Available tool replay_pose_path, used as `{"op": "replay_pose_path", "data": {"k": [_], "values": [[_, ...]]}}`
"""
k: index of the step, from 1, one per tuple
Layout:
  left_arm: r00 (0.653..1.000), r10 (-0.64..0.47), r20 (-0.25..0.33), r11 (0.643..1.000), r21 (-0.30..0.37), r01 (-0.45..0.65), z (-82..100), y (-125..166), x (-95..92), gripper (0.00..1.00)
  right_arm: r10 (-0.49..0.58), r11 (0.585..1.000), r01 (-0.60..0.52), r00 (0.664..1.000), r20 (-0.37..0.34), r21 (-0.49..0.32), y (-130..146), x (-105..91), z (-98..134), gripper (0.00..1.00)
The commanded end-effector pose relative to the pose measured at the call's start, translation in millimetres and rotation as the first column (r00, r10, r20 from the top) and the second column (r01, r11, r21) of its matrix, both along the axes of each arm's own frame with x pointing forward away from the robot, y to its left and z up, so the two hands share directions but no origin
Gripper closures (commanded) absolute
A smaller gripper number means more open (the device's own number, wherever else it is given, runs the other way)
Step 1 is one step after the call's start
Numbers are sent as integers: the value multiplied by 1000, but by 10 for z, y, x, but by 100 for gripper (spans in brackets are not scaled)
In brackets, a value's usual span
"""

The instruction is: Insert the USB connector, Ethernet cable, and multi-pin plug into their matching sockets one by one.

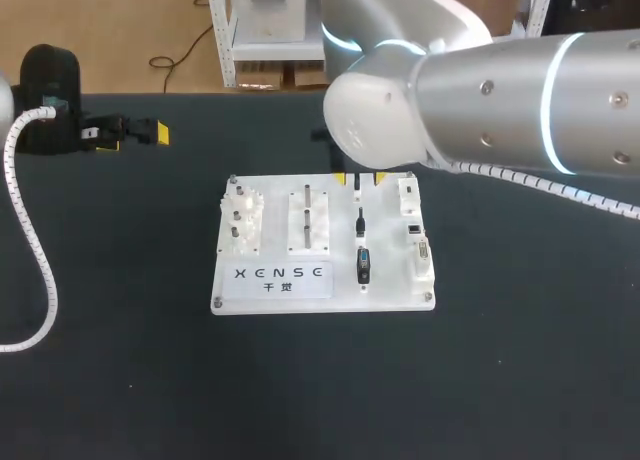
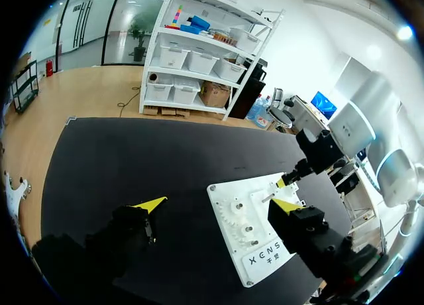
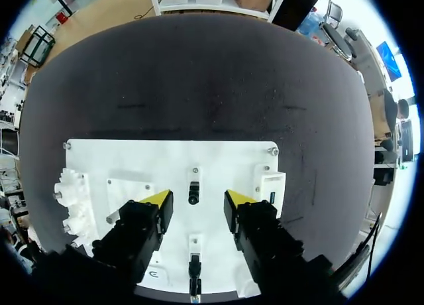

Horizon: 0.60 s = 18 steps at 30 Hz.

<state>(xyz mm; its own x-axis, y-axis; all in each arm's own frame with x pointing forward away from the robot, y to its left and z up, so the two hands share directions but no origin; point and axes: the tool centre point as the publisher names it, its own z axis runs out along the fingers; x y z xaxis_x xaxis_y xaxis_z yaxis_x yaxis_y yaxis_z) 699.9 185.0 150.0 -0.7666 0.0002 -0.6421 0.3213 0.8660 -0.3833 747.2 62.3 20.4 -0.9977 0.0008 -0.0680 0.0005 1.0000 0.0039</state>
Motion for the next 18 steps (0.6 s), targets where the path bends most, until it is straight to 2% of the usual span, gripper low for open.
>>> {"op": "replay_pose_path", "data": {"k": [1,9,18], "values": [[1000,0,0,1000,0,0,0,0,0,0,0,1000,0,1000,7,3,-26,-29,-37,53],[1000,0,0,1000,0,0,0,0,0,0,-18,1000,18,1000,3,-4,-52,12,-81,54],[1000,0,0,1000,0,0,0,0,0,0,-13,1000,13,1000,13,-2,-42,52,-57,60]]}}
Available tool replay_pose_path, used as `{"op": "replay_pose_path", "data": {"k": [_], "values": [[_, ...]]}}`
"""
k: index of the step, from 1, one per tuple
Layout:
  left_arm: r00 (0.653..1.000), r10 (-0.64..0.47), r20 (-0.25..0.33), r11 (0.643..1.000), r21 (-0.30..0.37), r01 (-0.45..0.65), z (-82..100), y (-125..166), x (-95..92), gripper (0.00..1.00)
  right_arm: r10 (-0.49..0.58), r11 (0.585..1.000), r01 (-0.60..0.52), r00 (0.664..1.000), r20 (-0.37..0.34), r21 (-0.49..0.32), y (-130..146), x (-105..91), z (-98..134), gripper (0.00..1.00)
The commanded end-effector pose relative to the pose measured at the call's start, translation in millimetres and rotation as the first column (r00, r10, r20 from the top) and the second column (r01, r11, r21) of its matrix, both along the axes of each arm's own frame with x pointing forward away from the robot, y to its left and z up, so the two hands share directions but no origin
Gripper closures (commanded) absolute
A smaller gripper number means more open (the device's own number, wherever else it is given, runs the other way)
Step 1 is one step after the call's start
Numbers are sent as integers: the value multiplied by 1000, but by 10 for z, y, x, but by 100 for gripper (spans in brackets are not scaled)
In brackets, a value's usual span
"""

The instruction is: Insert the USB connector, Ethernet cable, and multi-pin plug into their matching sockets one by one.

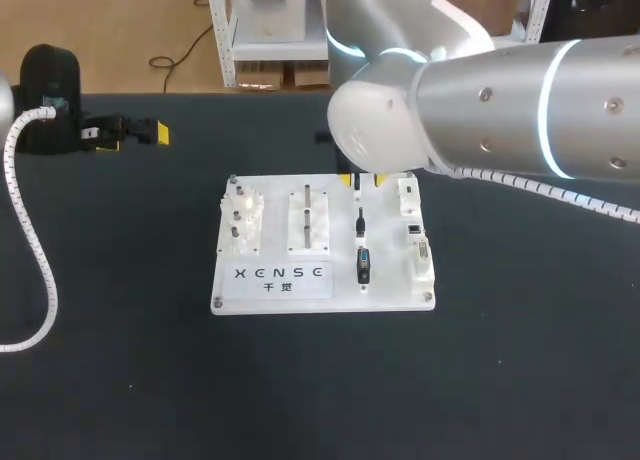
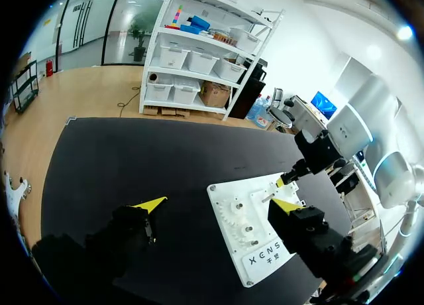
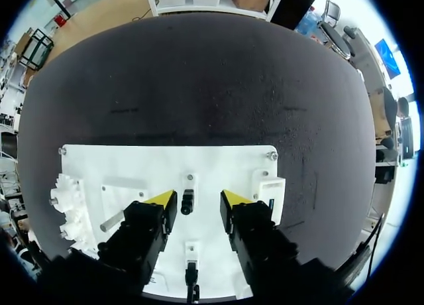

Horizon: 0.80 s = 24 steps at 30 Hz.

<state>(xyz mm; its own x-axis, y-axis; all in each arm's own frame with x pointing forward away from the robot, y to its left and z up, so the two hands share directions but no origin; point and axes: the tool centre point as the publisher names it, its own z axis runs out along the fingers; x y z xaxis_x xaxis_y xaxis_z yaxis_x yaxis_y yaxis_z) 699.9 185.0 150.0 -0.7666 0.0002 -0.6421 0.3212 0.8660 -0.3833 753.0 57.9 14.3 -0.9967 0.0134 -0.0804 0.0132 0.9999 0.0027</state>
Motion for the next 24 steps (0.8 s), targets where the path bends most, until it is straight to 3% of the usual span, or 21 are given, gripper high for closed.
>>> {"op": "replay_pose_path", "data": {"k": [1,24], "values": [[1000,0,0,1000,0,0,0,0,0,0,1,1000,-1,1000,0,-1,7,-6,3,60],[1000,0,0,1000,0,0,0,0,0,0,17,1000,-17,1000,0,-16,79,-23,-25,84]]}}
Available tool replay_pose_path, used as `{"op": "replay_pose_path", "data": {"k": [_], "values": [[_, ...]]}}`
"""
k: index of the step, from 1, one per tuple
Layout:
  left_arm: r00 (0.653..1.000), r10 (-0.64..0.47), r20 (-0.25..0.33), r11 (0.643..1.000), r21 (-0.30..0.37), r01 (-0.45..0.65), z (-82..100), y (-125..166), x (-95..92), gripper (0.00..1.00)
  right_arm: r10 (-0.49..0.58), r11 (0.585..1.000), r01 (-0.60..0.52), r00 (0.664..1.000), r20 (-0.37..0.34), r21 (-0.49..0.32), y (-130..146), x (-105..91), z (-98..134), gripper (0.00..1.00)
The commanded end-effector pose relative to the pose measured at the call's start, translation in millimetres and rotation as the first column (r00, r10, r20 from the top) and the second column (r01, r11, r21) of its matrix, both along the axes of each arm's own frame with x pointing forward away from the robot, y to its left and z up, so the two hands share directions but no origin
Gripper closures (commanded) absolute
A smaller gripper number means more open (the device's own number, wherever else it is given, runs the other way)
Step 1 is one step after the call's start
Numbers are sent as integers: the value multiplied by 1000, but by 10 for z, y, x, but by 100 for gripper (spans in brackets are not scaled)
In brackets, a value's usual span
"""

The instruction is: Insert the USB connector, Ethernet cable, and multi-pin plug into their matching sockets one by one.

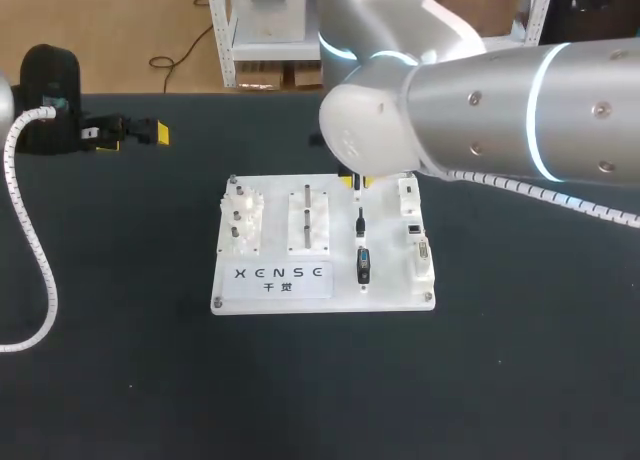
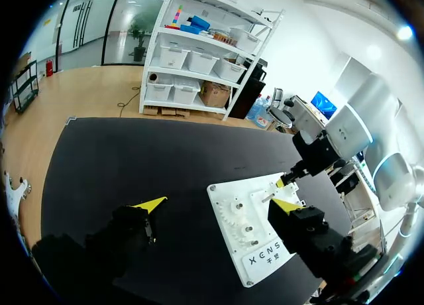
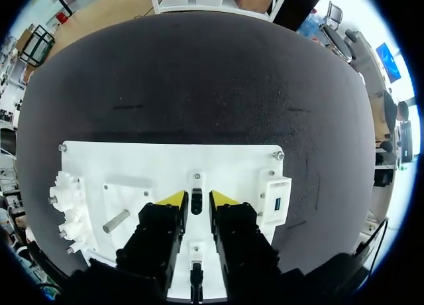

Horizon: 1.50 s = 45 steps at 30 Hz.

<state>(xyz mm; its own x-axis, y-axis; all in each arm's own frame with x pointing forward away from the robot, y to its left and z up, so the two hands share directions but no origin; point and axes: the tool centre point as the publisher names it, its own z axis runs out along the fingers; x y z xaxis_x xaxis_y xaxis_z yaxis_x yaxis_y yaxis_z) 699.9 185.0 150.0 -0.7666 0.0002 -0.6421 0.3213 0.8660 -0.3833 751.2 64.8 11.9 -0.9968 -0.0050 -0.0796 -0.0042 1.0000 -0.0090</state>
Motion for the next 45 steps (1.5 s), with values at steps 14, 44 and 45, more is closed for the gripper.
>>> {"op": "replay_pose_path", "data": {"k": [14,44,45], "values": [[1000,0,0,1000,0,0,0,0,0,0,15,1000,-15,999,32,2,16,-32,41,100],[1000,0,0,1000,0,0,0,0,0,0,-29,999,27,989,143,20,-475,-111,403,100],[1000,0,0,1000,0,0,0,0,0,0,-32,999,30,990,140,16,-508,-123,394,100]]}}
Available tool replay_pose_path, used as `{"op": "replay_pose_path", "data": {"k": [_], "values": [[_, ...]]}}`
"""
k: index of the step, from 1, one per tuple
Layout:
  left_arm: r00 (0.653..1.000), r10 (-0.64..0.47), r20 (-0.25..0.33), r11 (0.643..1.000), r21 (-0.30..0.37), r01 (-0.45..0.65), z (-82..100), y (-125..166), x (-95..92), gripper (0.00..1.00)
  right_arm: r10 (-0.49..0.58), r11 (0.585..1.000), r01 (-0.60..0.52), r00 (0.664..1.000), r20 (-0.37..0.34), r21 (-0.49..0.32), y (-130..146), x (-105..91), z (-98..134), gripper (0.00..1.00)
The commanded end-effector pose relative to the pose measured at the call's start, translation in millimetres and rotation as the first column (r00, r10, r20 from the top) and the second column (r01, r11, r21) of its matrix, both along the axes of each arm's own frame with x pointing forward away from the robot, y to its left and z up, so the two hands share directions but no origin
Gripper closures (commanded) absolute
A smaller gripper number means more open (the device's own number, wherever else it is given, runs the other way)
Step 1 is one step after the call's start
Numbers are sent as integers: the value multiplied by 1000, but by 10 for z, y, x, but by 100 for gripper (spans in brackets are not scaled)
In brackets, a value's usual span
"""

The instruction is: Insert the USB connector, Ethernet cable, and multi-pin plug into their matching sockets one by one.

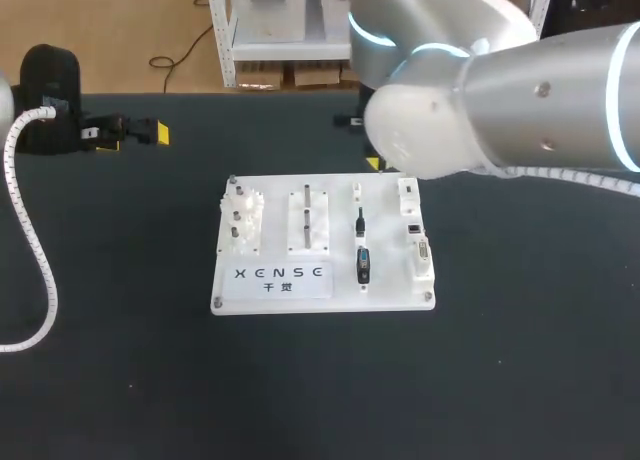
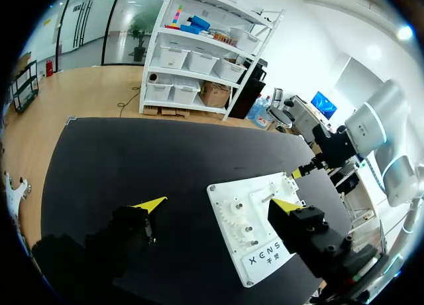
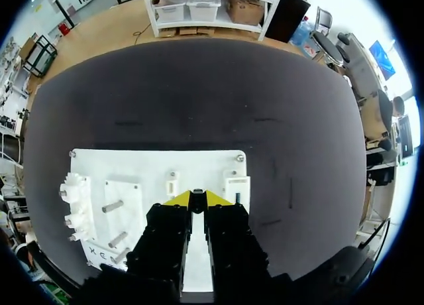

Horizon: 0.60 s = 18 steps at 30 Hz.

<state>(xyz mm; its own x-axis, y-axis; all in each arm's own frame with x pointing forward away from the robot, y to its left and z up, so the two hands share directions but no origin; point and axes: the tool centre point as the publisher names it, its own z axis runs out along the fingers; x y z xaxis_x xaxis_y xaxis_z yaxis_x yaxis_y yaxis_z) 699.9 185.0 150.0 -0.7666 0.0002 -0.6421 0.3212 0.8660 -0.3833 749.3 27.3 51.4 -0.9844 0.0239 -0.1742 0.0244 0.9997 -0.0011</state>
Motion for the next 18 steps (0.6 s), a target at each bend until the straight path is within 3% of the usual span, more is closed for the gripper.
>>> {"op": "replay_pose_path", "data": {"k": [1,18], "values": [[1000,0,0,1000,0,0,0,0,0,0,-5,1000,5,999,42,2,-162,-113,-10,100],[1000,0,0,1000,0,0,0,0,0,0,-25,999,24,1000,-5,-35,-371,-113,-224,100]]}}
